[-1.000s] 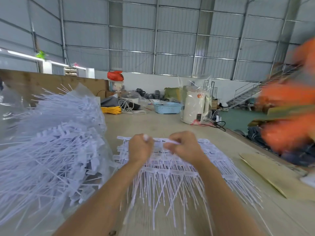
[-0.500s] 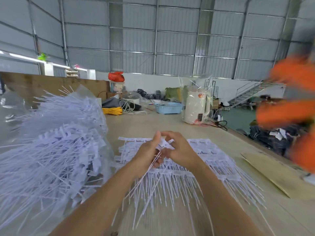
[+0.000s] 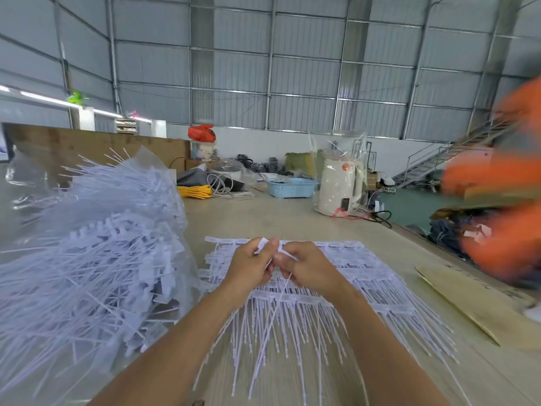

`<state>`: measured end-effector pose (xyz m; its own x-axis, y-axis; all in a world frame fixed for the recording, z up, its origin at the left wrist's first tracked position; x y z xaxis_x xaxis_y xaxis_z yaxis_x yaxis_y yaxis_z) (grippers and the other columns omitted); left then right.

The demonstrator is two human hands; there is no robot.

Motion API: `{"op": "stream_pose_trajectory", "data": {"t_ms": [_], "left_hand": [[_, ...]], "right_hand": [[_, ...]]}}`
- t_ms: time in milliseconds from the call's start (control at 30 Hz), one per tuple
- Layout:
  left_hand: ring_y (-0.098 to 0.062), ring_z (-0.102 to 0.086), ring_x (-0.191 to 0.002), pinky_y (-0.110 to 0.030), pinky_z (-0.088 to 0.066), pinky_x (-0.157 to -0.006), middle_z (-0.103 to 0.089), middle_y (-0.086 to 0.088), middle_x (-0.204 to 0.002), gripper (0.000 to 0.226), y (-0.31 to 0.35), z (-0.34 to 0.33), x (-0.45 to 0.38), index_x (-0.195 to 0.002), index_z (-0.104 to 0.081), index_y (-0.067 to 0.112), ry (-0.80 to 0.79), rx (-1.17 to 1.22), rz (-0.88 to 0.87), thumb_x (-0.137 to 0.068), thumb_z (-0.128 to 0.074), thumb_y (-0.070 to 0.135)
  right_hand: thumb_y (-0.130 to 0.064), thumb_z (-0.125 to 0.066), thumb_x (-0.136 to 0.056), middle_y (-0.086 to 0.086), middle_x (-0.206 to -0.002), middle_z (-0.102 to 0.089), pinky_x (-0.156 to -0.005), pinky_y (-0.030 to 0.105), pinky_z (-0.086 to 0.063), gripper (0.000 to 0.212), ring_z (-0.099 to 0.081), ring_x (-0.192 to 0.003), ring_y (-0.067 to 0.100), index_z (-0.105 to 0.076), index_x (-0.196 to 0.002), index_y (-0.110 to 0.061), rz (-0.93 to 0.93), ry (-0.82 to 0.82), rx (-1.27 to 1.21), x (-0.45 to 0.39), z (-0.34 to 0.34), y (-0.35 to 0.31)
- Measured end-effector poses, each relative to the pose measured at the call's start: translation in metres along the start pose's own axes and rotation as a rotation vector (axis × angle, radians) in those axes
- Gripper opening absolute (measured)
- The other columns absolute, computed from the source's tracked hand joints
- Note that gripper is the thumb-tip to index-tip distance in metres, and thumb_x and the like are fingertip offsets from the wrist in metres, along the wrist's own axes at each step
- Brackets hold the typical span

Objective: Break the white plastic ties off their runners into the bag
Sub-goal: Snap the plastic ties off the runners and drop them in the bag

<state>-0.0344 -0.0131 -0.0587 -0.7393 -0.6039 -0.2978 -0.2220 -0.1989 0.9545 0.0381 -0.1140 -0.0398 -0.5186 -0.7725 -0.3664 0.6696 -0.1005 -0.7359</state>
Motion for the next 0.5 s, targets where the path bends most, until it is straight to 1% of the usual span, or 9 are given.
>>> {"op": "stream_pose_trajectory", "data": {"t_ms": [33, 67, 133, 167, 233, 300, 367, 400, 500], "left_hand": [[-0.009, -0.033, -0.034, -0.017, -0.027, -0.036, -0.045, -0.002, -0.048, 0.032, 0.001, 0.000, 0.000, -0.072, -0.056, 0.007, 0.017, -0.021, -0.007, -0.095, -0.056, 0.028], [-0.008, -0.033, -0.034, -0.017, -0.027, -0.036, -0.045, -0.001, -0.048, 0.032, 0.002, 0.000, 0.000, -0.070, -0.056, 0.008, 0.032, -0.042, -0.015, -0.095, -0.056, 0.028], [-0.008, -0.034, -0.033, -0.017, -0.028, -0.036, -0.046, -0.002, -0.049, 0.033, 0.003, -0.001, -0.001, -0.068, -0.055, 0.008, 0.044, -0.074, -0.016, -0.095, -0.055, 0.027], [-0.008, -0.034, -0.033, -0.016, -0.028, -0.036, -0.046, -0.003, -0.050, 0.034, 0.004, -0.001, -0.002, -0.067, -0.054, 0.008, 0.048, -0.085, -0.010, -0.095, -0.055, 0.027], [-0.008, -0.034, -0.032, -0.015, -0.027, -0.036, -0.046, -0.005, -0.051, 0.033, 0.004, -0.001, -0.004, -0.066, -0.054, 0.010, 0.059, -0.097, 0.007, -0.095, -0.055, 0.027], [-0.008, -0.033, -0.032, -0.015, -0.026, -0.036, -0.045, -0.006, -0.052, 0.031, 0.005, -0.002, -0.006, -0.067, -0.055, 0.012, 0.066, -0.090, 0.027, -0.095, -0.057, 0.026], [-0.008, -0.033, -0.033, -0.014, -0.025, -0.035, -0.044, -0.006, -0.052, 0.029, 0.007, -0.003, -0.008, -0.067, -0.056, 0.013, 0.080, -0.049, 0.045, -0.094, -0.059, 0.024], [-0.008, -0.035, -0.034, -0.014, -0.024, -0.035, -0.043, -0.005, -0.051, 0.029, 0.007, -0.004, -0.008, -0.066, -0.055, 0.013, 0.089, -0.025, 0.050, -0.093, -0.060, 0.023], [-0.010, -0.039, -0.039, -0.013, -0.024, -0.036, -0.042, -0.005, -0.052, 0.028, 0.008, -0.008, -0.008, -0.068, -0.052, 0.011, 0.098, 0.009, 0.051, -0.092, -0.063, 0.021]], "right_hand": [[-0.016, -0.055, -0.092, -0.003, -0.048, -0.050, -0.048, 0.020, -0.036, 0.038, -0.042, -0.042, 0.007, -0.053, -0.054, -0.014, 0.027, 0.026, 0.042, -0.001, 0.000, -0.001], [-0.015, -0.056, -0.091, -0.001, -0.049, -0.049, -0.050, 0.024, -0.036, 0.037, -0.042, -0.045, 0.010, -0.053, -0.054, -0.012, 0.049, 0.056, 0.107, -0.002, 0.000, -0.002], [-0.015, -0.056, -0.090, 0.003, -0.052, -0.046, -0.055, 0.030, -0.033, 0.036, -0.042, -0.055, 0.019, -0.051, -0.055, -0.012, 0.091, 0.117, 0.283, -0.002, 0.000, -0.004], [-0.017, -0.056, -0.090, 0.002, -0.053, -0.045, -0.055, 0.031, -0.031, 0.036, -0.042, -0.059, 0.024, -0.049, -0.055, -0.015, 0.115, 0.141, 0.381, -0.002, 0.000, -0.004], [-0.024, -0.054, -0.092, 0.007, -0.064, -0.057, -0.056, 0.029, -0.030, 0.029, -0.050, -0.069, 0.030, -0.056, -0.066, -0.013, 0.161, 0.172, 0.556, -0.001, 0.003, -0.006], [-0.029, -0.051, -0.094, 0.011, -0.077, -0.065, -0.057, 0.028, -0.027, 0.026, -0.056, -0.076, 0.032, -0.060, -0.078, -0.010, 0.225, 0.200, 0.691, 0.000, 0.005, -0.007], [-0.030, -0.050, -0.094, 0.012, -0.077, -0.066, -0.057, 0.027, -0.025, 0.028, -0.056, -0.074, 0.033, -0.061, -0.079, -0.010, 0.268, 0.218, 0.724, 0.001, 0.009, -0.011], [-0.029, -0.052, -0.093, 0.013, -0.071, -0.063, -0.056, 0.028, -0.025, 0.029, -0.053, -0.070, 0.033, -0.059, -0.074, -0.009, 0.279, 0.224, 0.700, 0.001, 0.010, -0.012], [-0.022, -0.061, -0.088, 0.006, -0.052, -0.040, -0.053, 0.032, -0.026, 0.035, -0.036, -0.057, 0.028, -0.048, -0.058, -0.010, 0.248, 0.211, 0.525, 0.001, 0.017, -0.013]]}}
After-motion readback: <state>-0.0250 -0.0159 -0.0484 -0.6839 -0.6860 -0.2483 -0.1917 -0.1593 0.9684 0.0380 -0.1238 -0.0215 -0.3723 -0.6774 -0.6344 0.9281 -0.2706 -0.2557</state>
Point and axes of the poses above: each hand's wrist, its own x-axis away from the middle knuckle, its own z-axis out of the back of the hand, y = z × x, the point moved 3 cm from there along -x, towards the middle knuckle
